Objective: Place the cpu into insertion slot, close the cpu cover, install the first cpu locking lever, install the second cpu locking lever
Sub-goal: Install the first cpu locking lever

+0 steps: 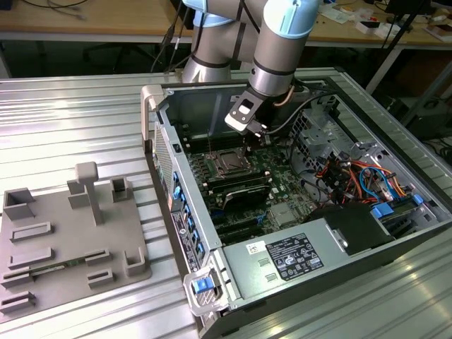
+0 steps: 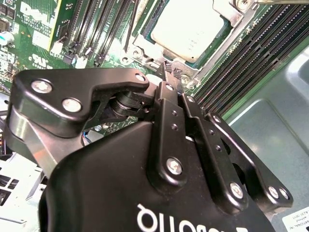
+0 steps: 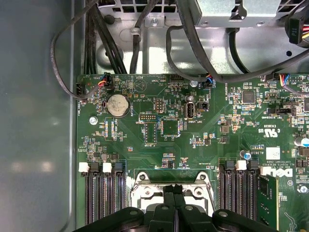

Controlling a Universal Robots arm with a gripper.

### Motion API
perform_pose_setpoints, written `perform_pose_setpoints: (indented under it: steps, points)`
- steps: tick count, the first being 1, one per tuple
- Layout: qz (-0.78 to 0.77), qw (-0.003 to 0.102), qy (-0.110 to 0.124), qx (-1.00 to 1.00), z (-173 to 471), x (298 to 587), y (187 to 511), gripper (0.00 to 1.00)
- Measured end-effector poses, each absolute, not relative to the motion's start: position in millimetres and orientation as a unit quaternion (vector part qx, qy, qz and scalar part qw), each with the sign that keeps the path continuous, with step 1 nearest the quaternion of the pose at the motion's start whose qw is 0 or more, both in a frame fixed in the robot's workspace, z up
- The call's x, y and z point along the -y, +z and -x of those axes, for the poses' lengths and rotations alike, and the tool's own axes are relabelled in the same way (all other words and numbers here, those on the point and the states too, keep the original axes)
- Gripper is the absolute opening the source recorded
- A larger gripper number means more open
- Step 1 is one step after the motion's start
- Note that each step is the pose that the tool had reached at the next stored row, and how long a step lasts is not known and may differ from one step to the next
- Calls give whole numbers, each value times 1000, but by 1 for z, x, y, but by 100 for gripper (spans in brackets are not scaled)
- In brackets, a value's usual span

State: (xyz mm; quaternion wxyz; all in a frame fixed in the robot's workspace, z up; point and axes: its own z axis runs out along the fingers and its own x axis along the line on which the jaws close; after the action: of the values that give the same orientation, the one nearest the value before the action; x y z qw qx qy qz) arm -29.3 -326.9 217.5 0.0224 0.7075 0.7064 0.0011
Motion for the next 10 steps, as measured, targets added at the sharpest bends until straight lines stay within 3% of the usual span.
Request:
perform_pose_setpoints:
  steps: [10]
  points:
    - [-704,22,1,-710,29,327,218,11]
